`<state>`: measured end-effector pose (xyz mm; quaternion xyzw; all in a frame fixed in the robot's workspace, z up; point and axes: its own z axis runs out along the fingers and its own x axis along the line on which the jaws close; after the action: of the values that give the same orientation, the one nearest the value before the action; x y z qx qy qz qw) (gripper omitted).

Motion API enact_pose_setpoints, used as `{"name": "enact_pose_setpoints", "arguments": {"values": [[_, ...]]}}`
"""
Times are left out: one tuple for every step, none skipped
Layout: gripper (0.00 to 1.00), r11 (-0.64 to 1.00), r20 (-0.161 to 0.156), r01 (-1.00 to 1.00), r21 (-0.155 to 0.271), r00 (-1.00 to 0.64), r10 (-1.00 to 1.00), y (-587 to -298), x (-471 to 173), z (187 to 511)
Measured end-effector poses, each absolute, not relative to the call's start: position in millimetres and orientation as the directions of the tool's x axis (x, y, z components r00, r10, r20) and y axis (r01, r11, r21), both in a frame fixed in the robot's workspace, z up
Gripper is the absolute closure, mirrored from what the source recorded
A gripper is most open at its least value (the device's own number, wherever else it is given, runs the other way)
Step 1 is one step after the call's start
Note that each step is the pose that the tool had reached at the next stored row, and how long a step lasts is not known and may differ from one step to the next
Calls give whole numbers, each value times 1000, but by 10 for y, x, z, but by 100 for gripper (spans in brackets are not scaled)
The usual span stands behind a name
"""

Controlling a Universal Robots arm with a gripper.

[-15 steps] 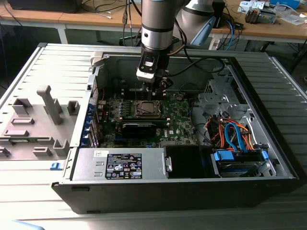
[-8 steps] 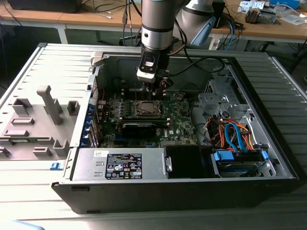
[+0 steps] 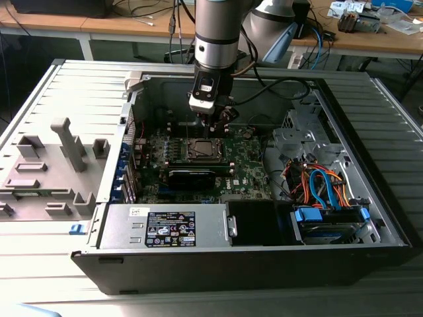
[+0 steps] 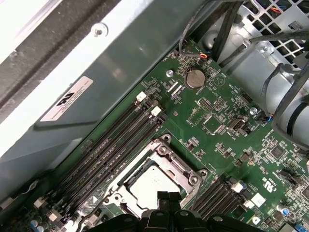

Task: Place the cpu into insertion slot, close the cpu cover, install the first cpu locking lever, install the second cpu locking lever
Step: 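Install the first cpu locking lever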

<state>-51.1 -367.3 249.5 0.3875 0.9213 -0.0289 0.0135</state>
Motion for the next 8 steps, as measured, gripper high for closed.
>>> {"name": "enact_pose_setpoints", "arguments": {"values": [[89, 699, -47, 714, -43, -701, 712, -3673, -511, 2495], [89, 700, -47, 713, -43, -702, 711, -3673, -511, 2495], [89, 701, -47, 712, -43, -703, 710, -3673, -512, 2495], [89, 704, -47, 709, -43, -705, 708, -3673, -511, 2495], [89, 707, -47, 706, -43, -708, 704, -3673, -512, 2495], [89, 710, -47, 703, -43, -712, 701, -3673, -512, 2495], [89, 712, -47, 701, -43, -713, 699, -3673, -512, 2495], [89, 713, -47, 700, -43, -714, 698, -3673, -511, 2495]]}}
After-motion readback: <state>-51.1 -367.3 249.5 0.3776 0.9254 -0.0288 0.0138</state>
